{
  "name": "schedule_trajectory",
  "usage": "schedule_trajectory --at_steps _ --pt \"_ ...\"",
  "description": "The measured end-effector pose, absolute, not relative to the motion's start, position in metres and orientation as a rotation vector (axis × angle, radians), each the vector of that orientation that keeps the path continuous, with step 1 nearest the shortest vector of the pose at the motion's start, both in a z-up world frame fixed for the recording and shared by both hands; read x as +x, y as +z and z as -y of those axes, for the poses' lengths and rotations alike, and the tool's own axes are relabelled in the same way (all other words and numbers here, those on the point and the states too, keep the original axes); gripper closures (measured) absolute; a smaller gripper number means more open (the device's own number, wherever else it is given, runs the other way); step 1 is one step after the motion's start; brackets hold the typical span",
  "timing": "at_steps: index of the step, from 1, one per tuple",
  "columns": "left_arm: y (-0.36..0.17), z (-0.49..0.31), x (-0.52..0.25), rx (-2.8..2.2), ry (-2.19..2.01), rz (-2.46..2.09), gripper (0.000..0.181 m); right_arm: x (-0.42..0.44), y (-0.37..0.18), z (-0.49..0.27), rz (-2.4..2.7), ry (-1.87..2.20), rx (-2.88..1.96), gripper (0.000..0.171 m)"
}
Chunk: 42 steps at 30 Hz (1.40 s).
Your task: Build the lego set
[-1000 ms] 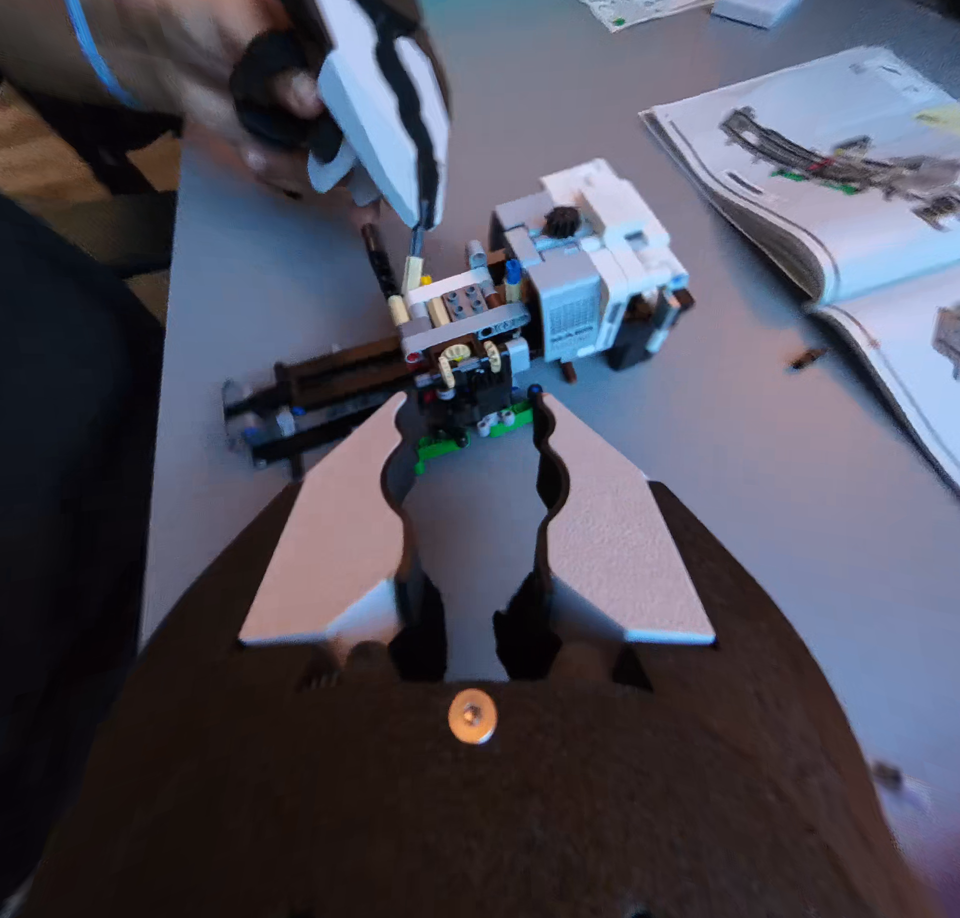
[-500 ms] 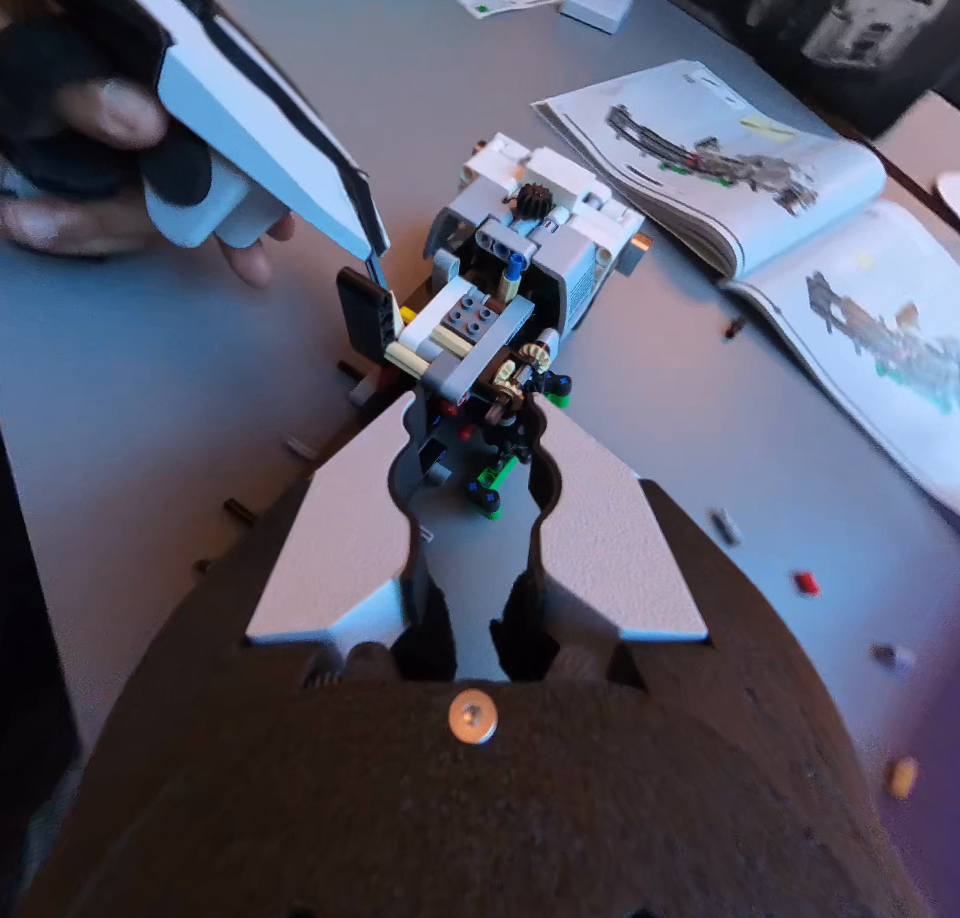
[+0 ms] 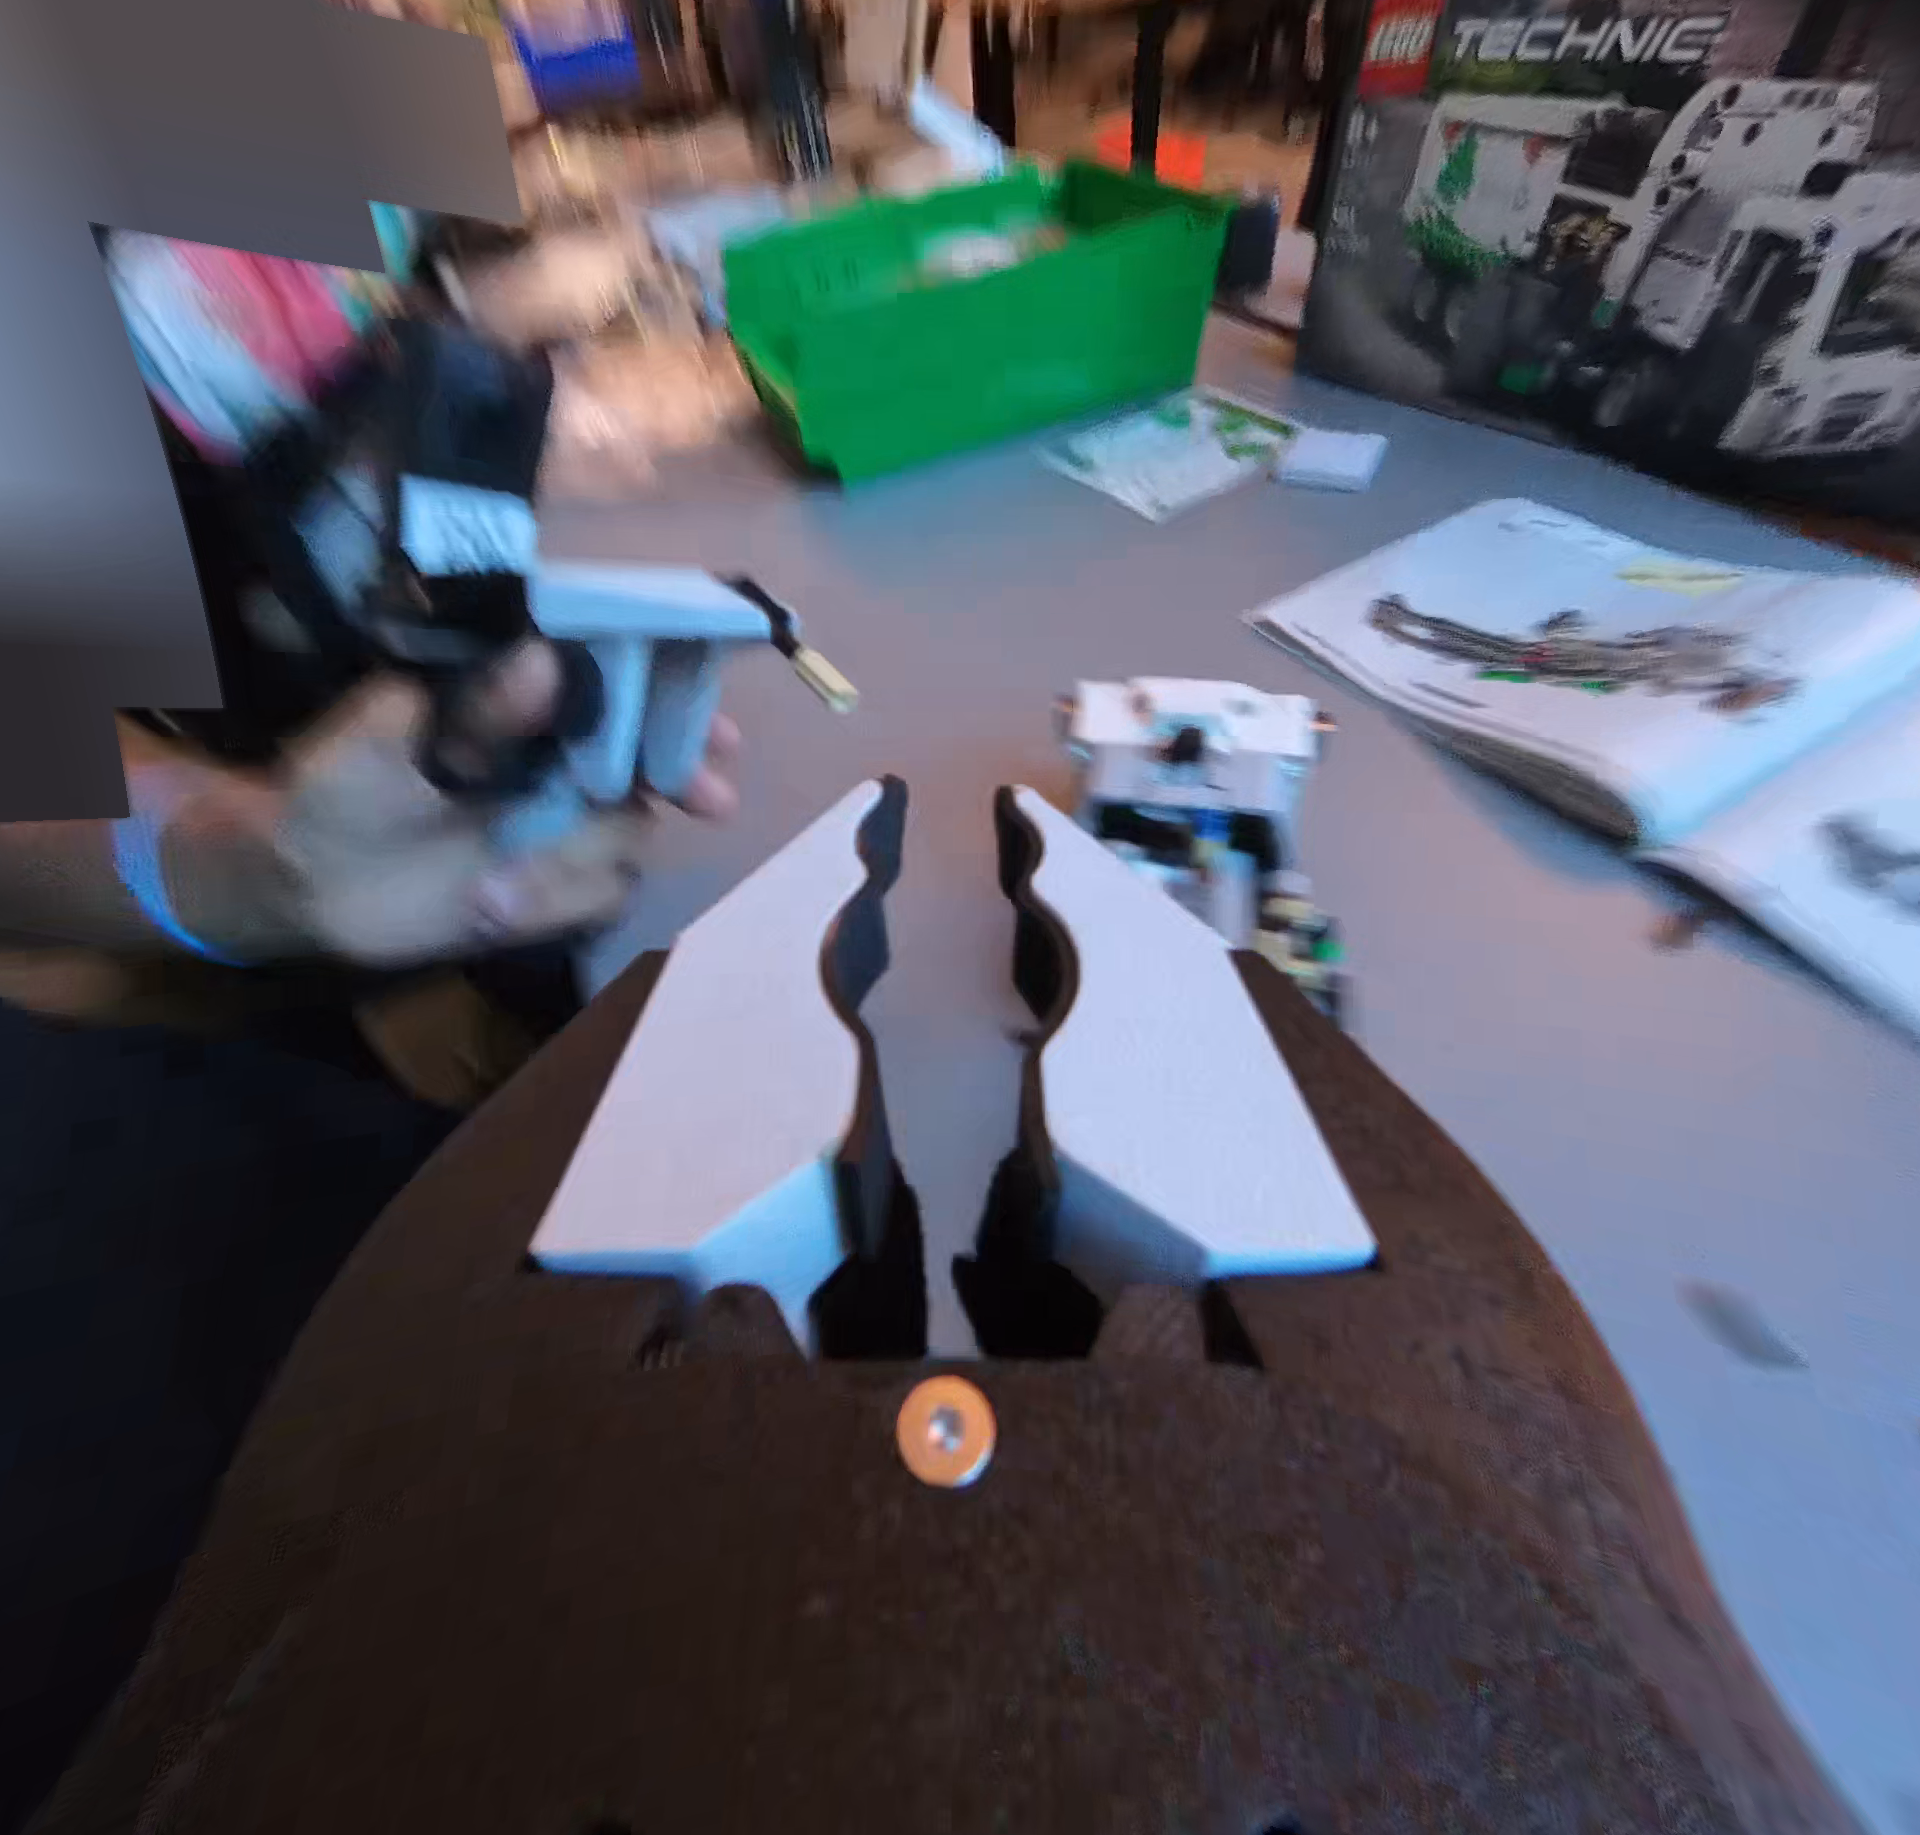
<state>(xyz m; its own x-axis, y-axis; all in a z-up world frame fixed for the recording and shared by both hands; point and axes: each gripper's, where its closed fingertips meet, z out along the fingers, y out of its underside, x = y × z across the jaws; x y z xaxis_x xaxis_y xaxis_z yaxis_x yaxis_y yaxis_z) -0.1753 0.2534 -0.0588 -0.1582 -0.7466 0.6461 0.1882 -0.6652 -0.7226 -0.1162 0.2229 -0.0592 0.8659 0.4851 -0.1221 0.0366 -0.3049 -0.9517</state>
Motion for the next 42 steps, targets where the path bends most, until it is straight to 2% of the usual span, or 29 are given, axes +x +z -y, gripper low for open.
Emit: schedule_trajectory --at_steps 2,4,8,9,12,18,23,25,28,35,38,40,42 --pt "-0.043 -0.242 -0.188 -1.33 -1.898 -0.652 0.18 -0.151 -0.051 -0.212 0.256 0.753 -1.764 0.154" --pt "-0.034 -0.226 -0.197 -1.226 -1.922 -0.711 0.18 -0.177 -0.048 -0.206 0.184 1.043 -1.695 0.144" --pt "-0.023 -0.199 -0.208 -1.092 -1.913 -0.827 0.18 -0.201 -0.029 -0.193 0.145 1.407 -1.519 0.142" --pt "-0.022 -0.193 -0.209 -1.073 -1.898 -0.86 0.18 -0.204 -0.027 -0.19 0.146 1.414 -1.508 0.143" --pt "-0.022 -0.184 -0.213 -1.047 -1.834 -0.907 0.18 -0.209 -0.028 -0.184 0.167 1.398 -1.528 0.164" --pt "-0.03 -0.177 -0.214 -1.015 -1.635 -1.058 0.179 -0.211 -0.033 -0.177 0.19 1.455 -1.59 0.165" --pt "-0.057 -0.169 -0.211 -0.994 -1.286 -1.467 0.153 -0.204 -0.048 -0.175 0.267 1.466 -1.762 0.165" --pt "-0.059 -0.167 -0.209 -0.945 -1.19 -1.545 0.157 -0.205 -0.052 -0.174 0.315 1.481 -1.811 0.165" --pt "-0.059 -0.163 -0.207 -0.886 -1.137 -1.609 0.176 -0.213 -0.053 -0.168 0.392 1.577 -1.858 0.165" --pt "-0.062 -0.171 -0.203 -0.902 -1.084 -1.62 0.179 -0.211 -0.059 -0.172 0.434 1.695 -1.885 0.165" --pt "-0.067 -0.18 -0.199 -0.996 -1.084 -1.572 0.179 -0.206 -0.063 -0.182 0.453 1.592 -1.893 0.163" --pt "-0.073 -0.188 -0.197 -1.064 -1.066 -1.529 0.179 -0.199 -0.066 -0.19 0.481 1.448 -1.895 0.152" --pt "-0.083 -0.198 -0.194 -1.159 -1.037 -1.48 0.179 -0.179 -0.074 -0.203 0.49 1.191 -1.913 0.148"
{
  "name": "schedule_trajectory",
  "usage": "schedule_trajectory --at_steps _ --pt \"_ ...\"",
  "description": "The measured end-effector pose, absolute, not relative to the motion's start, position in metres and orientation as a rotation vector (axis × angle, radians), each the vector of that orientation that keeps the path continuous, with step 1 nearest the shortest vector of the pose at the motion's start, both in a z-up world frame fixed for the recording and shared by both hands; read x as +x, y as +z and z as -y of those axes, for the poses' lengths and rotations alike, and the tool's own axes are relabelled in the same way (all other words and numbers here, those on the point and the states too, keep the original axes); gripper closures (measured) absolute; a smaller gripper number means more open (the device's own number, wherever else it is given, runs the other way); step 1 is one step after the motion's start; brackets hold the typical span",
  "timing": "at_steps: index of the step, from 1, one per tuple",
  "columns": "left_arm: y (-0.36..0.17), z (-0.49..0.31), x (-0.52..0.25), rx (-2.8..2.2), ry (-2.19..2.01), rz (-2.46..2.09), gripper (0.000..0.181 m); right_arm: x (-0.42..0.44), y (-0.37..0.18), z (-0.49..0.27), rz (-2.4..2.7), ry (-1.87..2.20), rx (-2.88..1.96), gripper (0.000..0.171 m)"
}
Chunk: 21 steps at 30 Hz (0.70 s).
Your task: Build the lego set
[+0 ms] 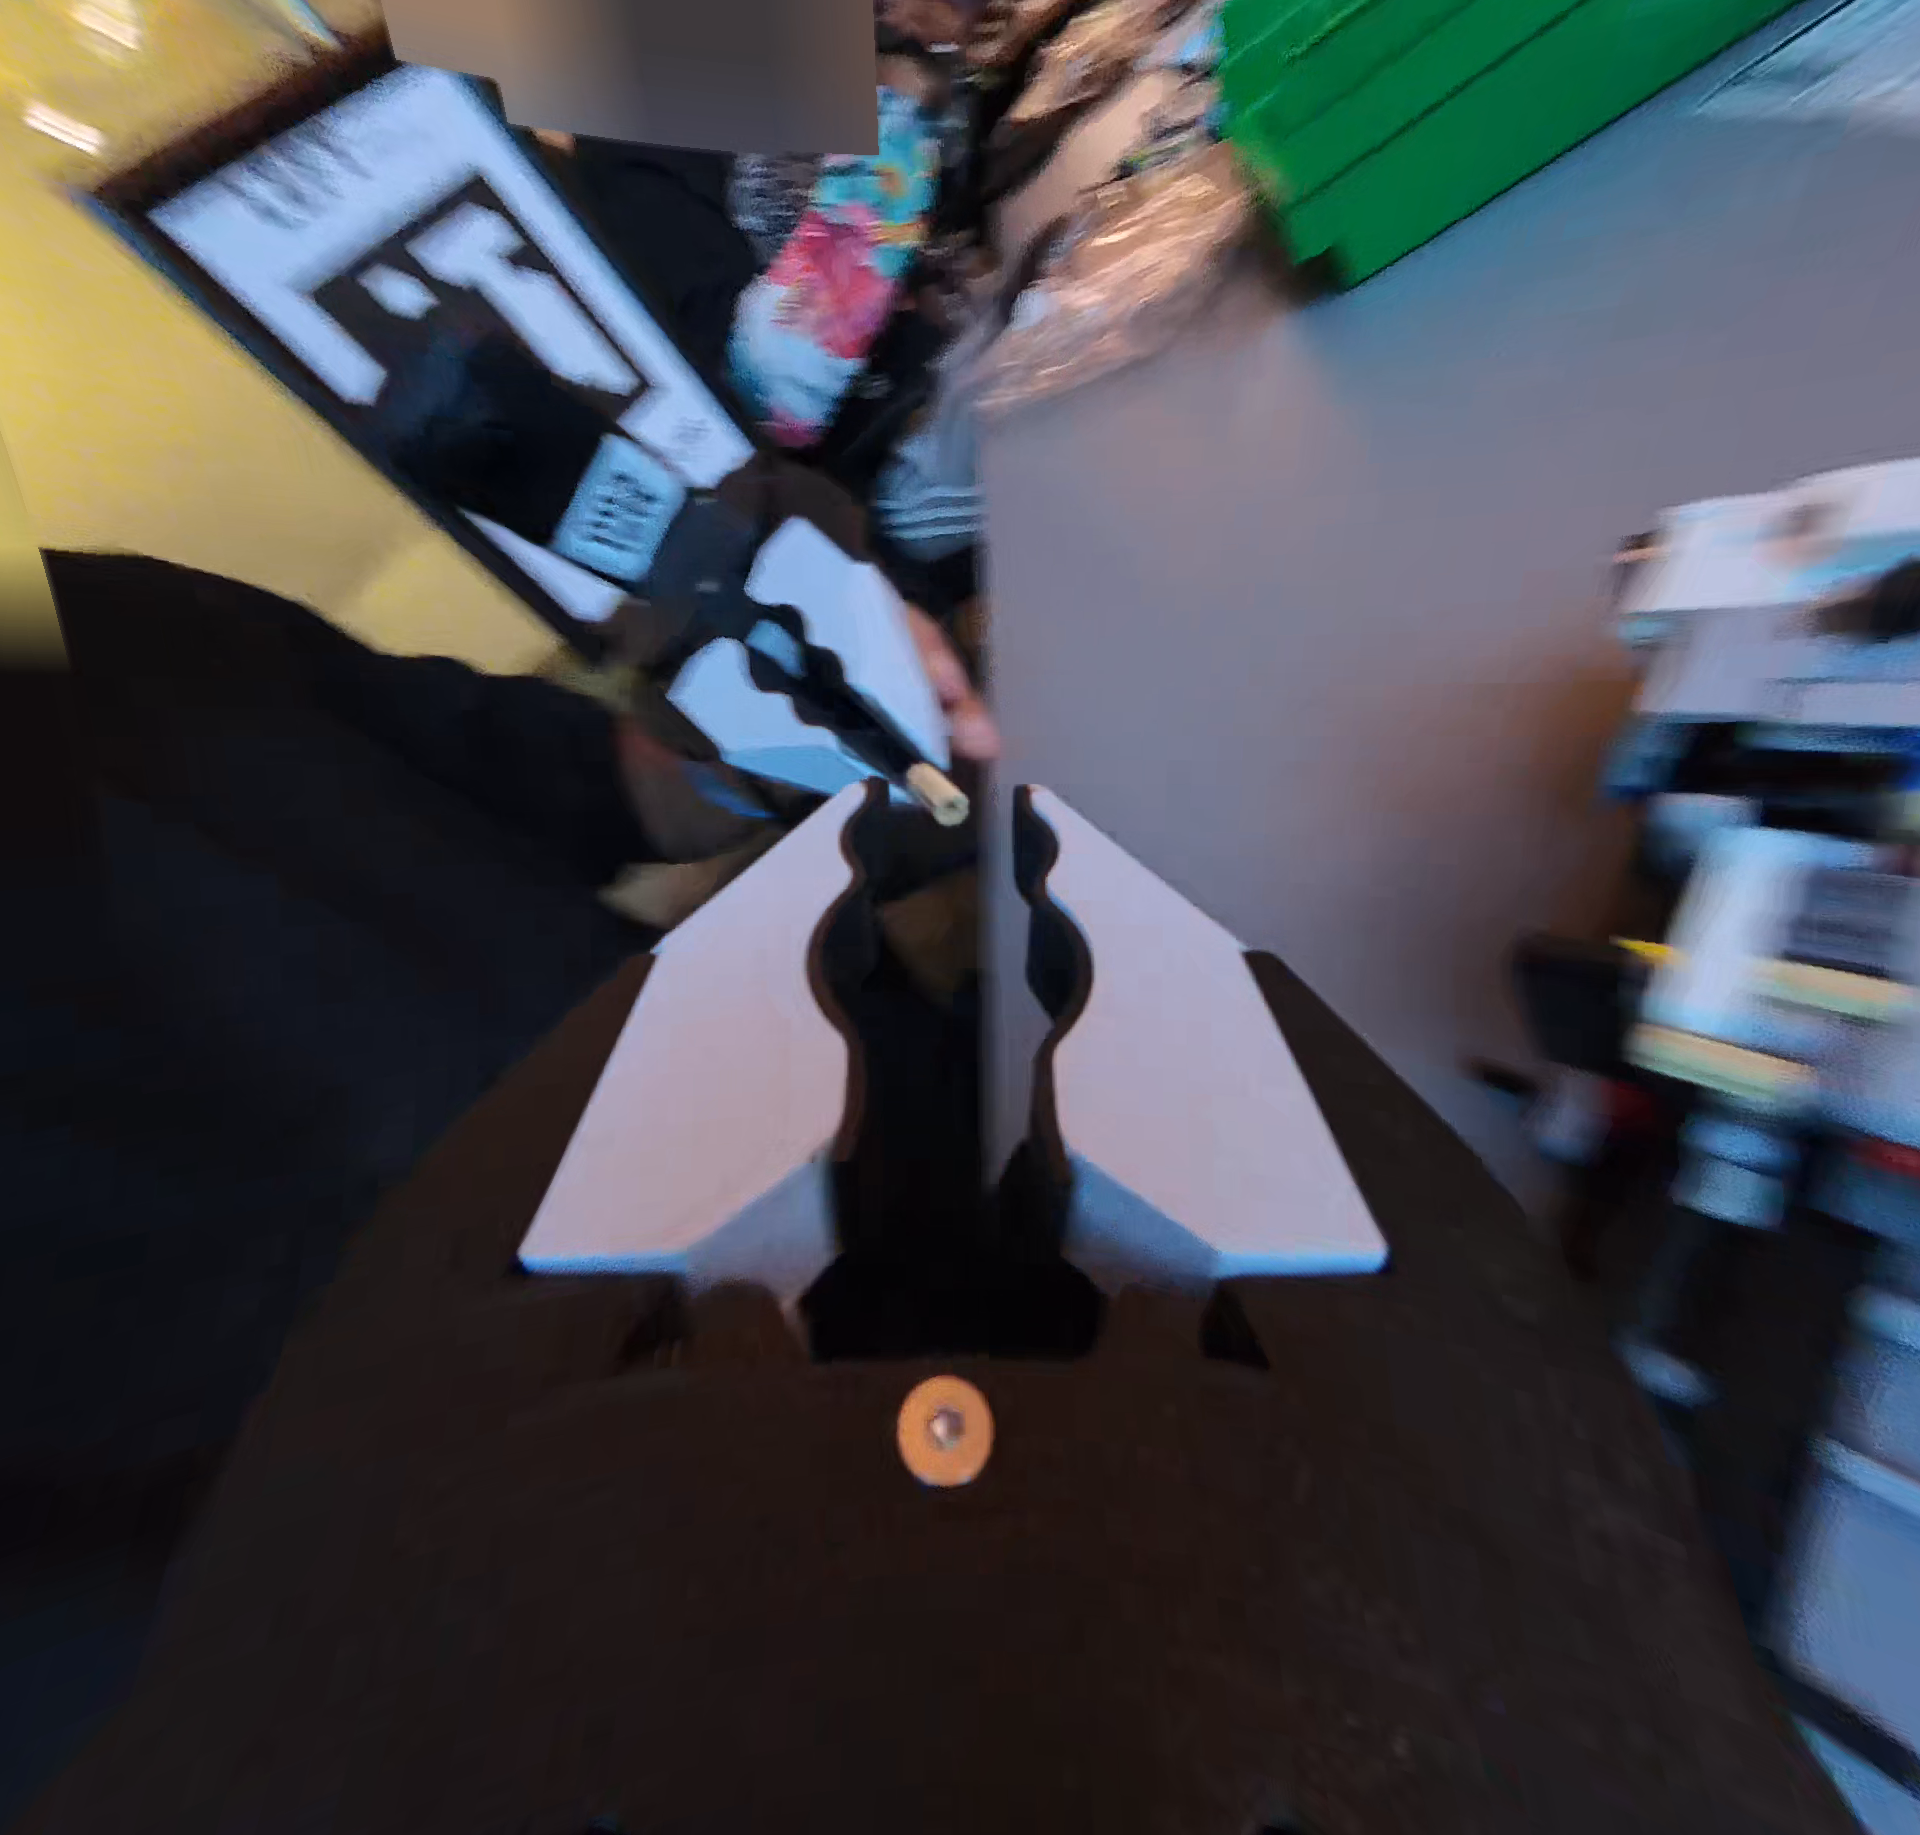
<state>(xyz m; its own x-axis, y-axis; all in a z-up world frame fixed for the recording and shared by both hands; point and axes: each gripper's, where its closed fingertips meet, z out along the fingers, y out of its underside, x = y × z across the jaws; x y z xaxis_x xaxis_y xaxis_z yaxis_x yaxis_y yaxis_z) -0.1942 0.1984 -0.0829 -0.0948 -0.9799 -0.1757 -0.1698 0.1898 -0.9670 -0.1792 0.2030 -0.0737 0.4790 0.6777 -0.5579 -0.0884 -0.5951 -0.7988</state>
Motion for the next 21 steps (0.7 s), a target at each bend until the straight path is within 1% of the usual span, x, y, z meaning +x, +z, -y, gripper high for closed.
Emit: schedule_trajectory --at_steps 2,4,5,7,10,12,15,18,21 --pt "-0.095 -0.213 -0.191 -1.281 -0.98 -1.421 0.179 -0.149 -0.09 -0.216 0.516 0.829 -1.957 0.144" --pt "-0.109 -0.226 -0.186 -1.408 -0.929 -1.37 0.179 -0.11 -0.11 -0.229 0.49 0.406 -2.01 0.133" --pt "-0.113 -0.229 -0.182 -1.46 -0.935 -1.342 0.179 -0.097 -0.115 -0.232 0.473 0.278 -2.01 0.126" --pt "-0.119 -0.231 -0.172 -1.538 -0.999 -1.294 0.179 -0.082 -0.126 -0.237 0.434 0.128 -2.015 0.123" --pt "-0.128 -0.236 -0.157 -1.629 -1.012 -1.264 0.179 -0.076 -0.138 -0.245 0.401 0.091 -2.031 0.112" --pt "-0.131 -0.238 -0.148 -1.653 -0.997 -1.269 0.179 -0.077 -0.141 -0.249 0.39 0.111 -2.035 0.107" --pt "-0.136 -0.244 -0.137 -1.699 -0.965 -1.271 0.179 -0.071 -0.146 -0.254 0.38 0.084 -2.057 0.103" --pt "-0.139 -0.246 -0.129 -1.719 -0.958 -1.262 0.179 -0.075 -0.149 -0.257 0.379 0.145 -2.073 0.099" --pt "-0.14 -0.249 -0.122 -1.72 -0.938 -1.267 0.179 -0.076 -0.15 -0.262 0.375 0.206 -2.079 0.088"
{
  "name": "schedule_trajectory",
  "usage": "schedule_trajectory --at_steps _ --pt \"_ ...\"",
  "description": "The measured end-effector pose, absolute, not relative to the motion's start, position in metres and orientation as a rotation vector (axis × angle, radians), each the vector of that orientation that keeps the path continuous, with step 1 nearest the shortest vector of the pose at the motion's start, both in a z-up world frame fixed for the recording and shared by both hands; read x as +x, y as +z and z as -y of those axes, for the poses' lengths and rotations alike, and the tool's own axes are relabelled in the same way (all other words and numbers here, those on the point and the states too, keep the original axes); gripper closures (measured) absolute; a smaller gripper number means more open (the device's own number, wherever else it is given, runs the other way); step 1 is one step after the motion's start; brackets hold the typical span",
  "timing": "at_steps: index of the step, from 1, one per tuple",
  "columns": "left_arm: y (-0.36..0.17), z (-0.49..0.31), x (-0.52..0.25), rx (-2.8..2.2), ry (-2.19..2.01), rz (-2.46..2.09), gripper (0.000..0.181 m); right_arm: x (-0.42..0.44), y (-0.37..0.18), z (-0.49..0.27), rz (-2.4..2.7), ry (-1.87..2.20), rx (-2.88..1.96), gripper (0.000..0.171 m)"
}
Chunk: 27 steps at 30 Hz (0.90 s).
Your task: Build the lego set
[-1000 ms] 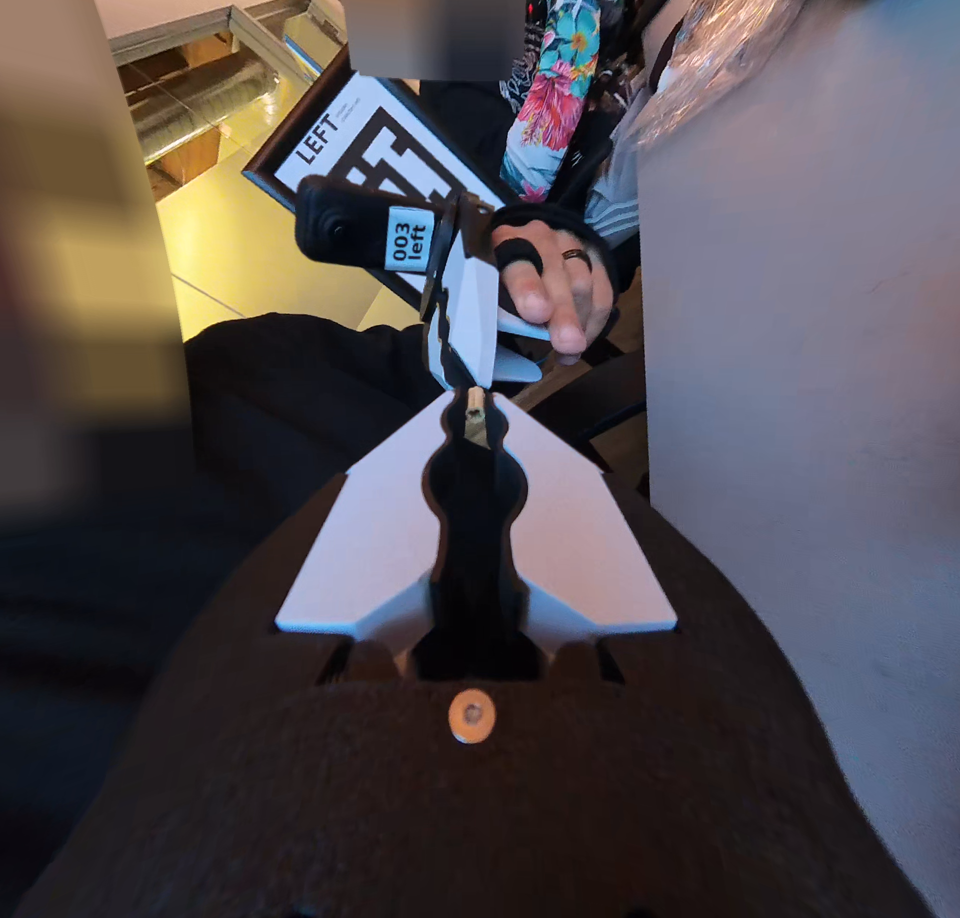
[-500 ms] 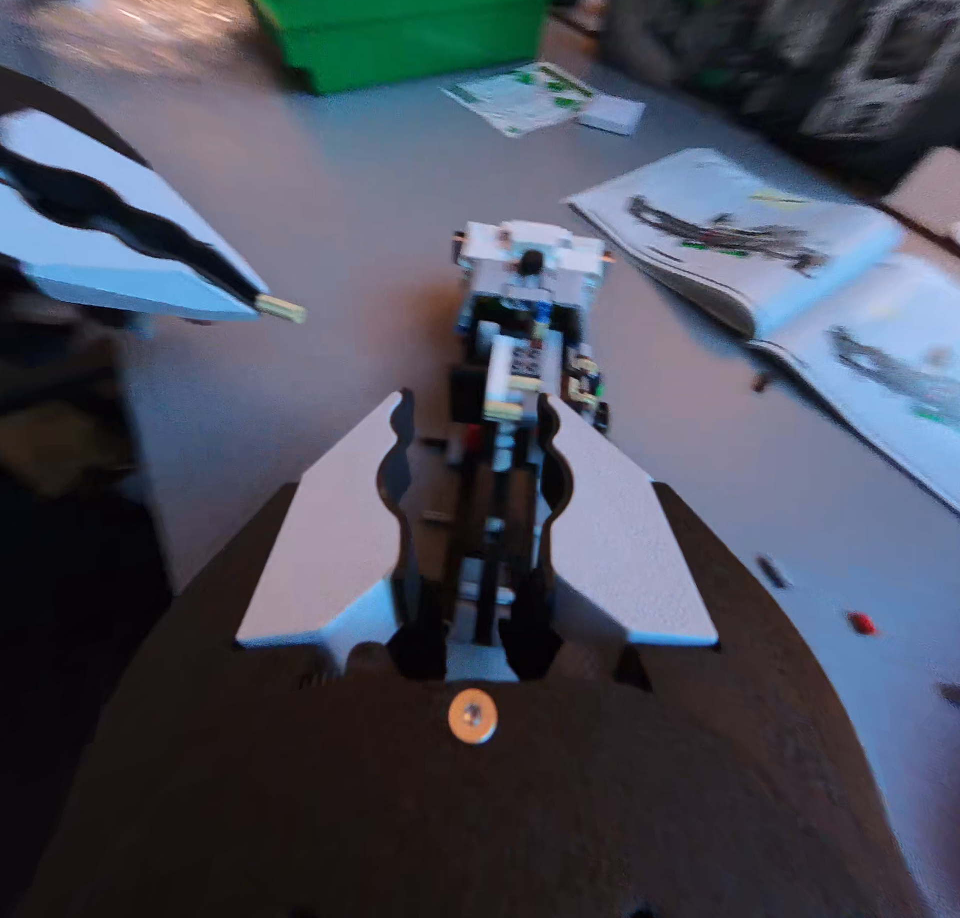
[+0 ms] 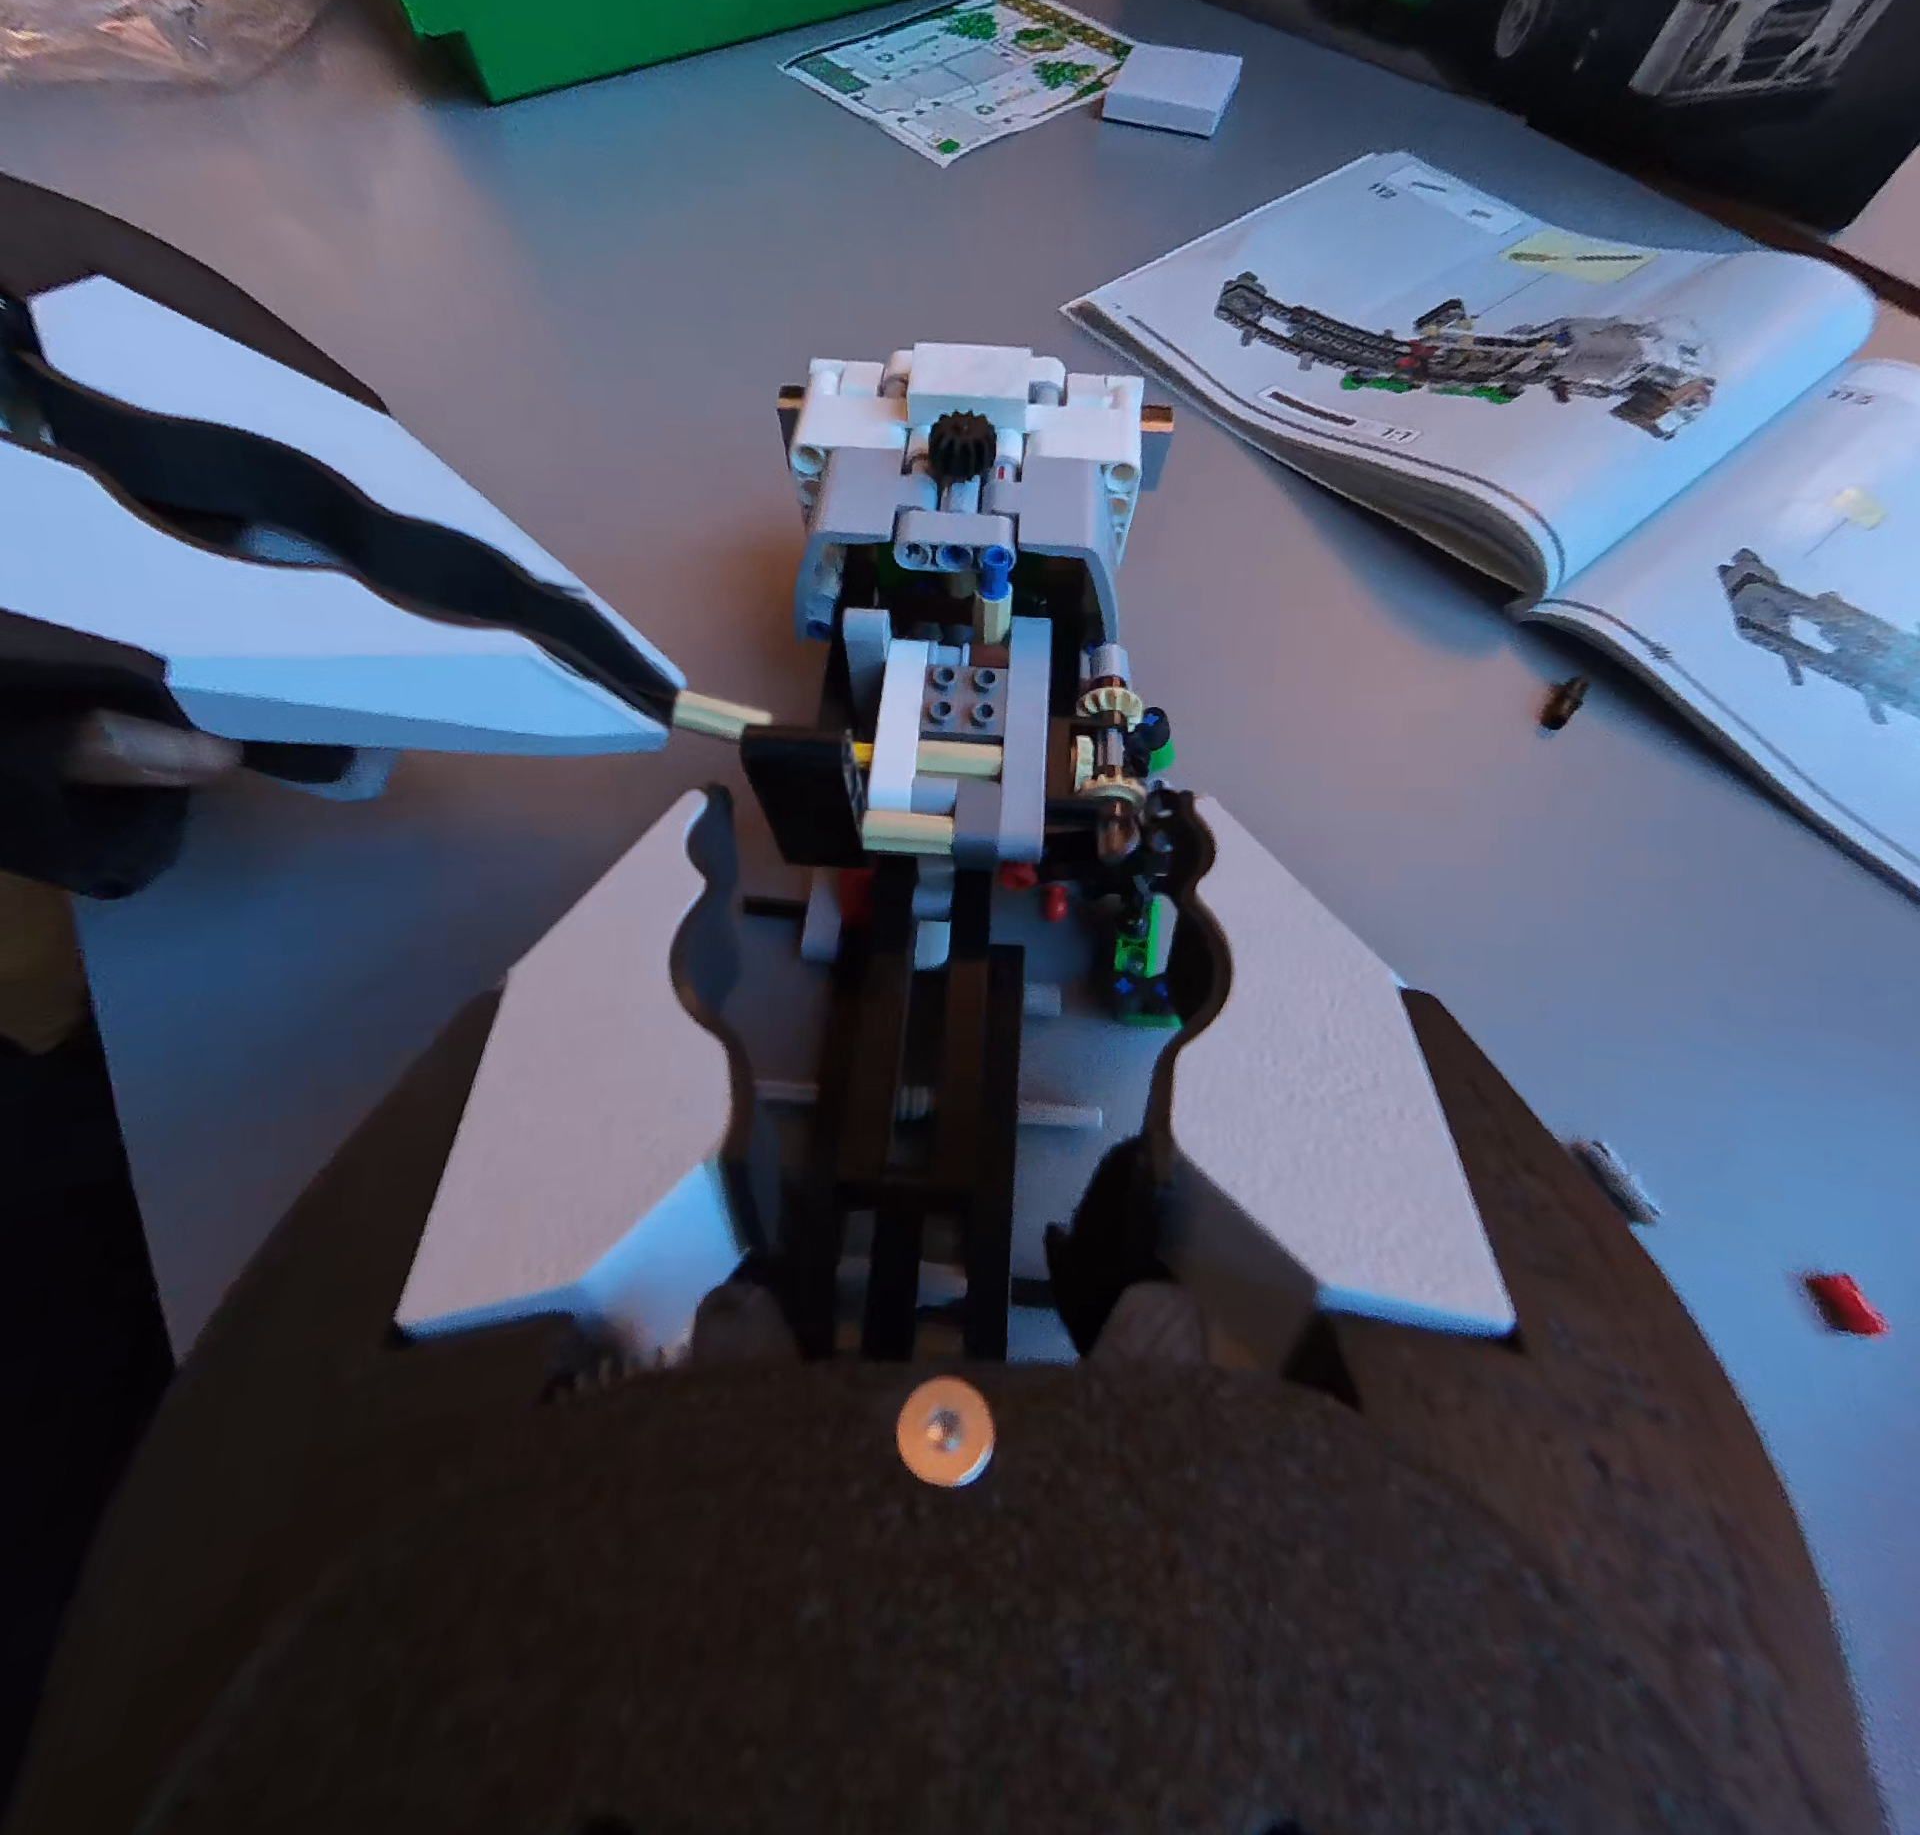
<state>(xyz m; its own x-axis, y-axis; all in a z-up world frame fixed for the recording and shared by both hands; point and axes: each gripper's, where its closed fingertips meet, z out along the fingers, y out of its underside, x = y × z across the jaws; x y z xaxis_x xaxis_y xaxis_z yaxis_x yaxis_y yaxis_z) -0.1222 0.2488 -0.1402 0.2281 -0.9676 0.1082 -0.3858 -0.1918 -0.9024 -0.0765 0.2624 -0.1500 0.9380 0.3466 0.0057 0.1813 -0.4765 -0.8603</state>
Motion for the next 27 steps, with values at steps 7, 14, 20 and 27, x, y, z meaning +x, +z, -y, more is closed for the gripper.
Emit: schedule_trajectory --at_steps 7,14,20,27 --pt "-0.145 -0.2522 -0.1157 -1.761 -0.952 -1.273 0.179 -0.0782 -0.1546 -0.2666 0.417 0.241 -2.08 0.098" --pt "-0.1461 -0.2533 -0.1128 -1.74 -0.917 -1.297 0.178 -0.079 -0.1547 -0.2671 0.409 0.243 -2.06 0.098" --pt "-0.1457 -0.255 -0.1128 -1.786 -0.986 -1.259 0.179 -0.0796 -0.1546 -0.2679 0.395 0.235 -2.048 0.098" --pt "-0.1455 -0.2558 -0.1121 -1.871 -1.166 -1.205 0.179 -0.0792 -0.1546 -0.2687 0.396 0.24 -2.048 0.098"
